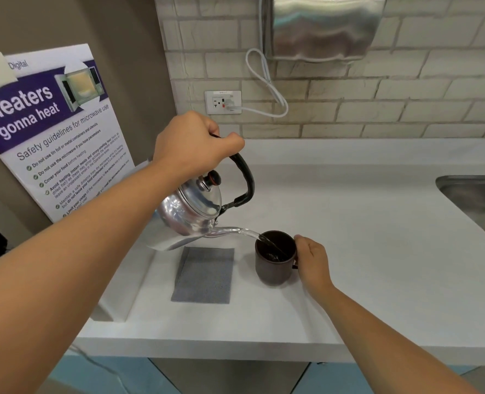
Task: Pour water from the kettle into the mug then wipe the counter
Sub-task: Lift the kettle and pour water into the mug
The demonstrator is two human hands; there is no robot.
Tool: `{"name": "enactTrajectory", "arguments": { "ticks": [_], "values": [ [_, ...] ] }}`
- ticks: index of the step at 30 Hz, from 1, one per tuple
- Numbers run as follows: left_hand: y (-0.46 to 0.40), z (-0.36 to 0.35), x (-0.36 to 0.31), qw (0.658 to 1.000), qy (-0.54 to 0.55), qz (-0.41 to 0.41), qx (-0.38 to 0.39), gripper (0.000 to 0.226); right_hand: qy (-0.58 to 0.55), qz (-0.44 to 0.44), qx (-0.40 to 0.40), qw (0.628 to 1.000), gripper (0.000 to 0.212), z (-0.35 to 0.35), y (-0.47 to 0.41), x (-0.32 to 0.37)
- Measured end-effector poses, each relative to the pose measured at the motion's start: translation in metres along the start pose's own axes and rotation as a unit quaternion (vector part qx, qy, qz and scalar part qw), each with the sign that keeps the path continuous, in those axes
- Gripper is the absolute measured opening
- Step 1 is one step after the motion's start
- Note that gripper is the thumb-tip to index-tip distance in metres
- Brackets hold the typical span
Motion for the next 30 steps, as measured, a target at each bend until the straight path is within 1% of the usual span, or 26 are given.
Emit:
{"name": "enactTrajectory", "arguments": {
  "ticks": [9,16,18,23,30],
  "values": [
    [0.001,-0.003,-0.001,1.000,-0.003,0.002,0.001,0.040,-0.005,-0.005,0.001,1.000,0.038,0.000,0.000,-0.002],
    [0.004,-0.009,0.013,0.998,0.045,0.036,-0.005,0.042,-0.005,-0.001,0.000,1.000,0.041,0.000,0.000,-0.002],
    [0.005,-0.010,0.021,0.996,0.068,0.052,-0.009,0.042,-0.002,-0.001,-0.001,1.000,0.040,0.000,0.000,-0.002],
    [0.011,-0.014,0.042,0.981,0.180,0.075,-0.007,0.042,-0.003,-0.005,0.000,1.000,0.039,0.000,0.001,-0.002],
    [0.014,-0.024,0.052,0.955,0.271,0.124,-0.004,0.049,-0.001,-0.009,0.005,1.000,0.043,0.001,0.000,-0.005]
  ]
}}
Point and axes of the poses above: each hand's wrist, its own y-axis away from the middle knuckle, its own z-axis out of the back of the hand, x = y × z, the point moved 2 cm from there along -y, towards the middle knuckle, and after that the axes turned 13 degrees about z, right-handed, at the moved point
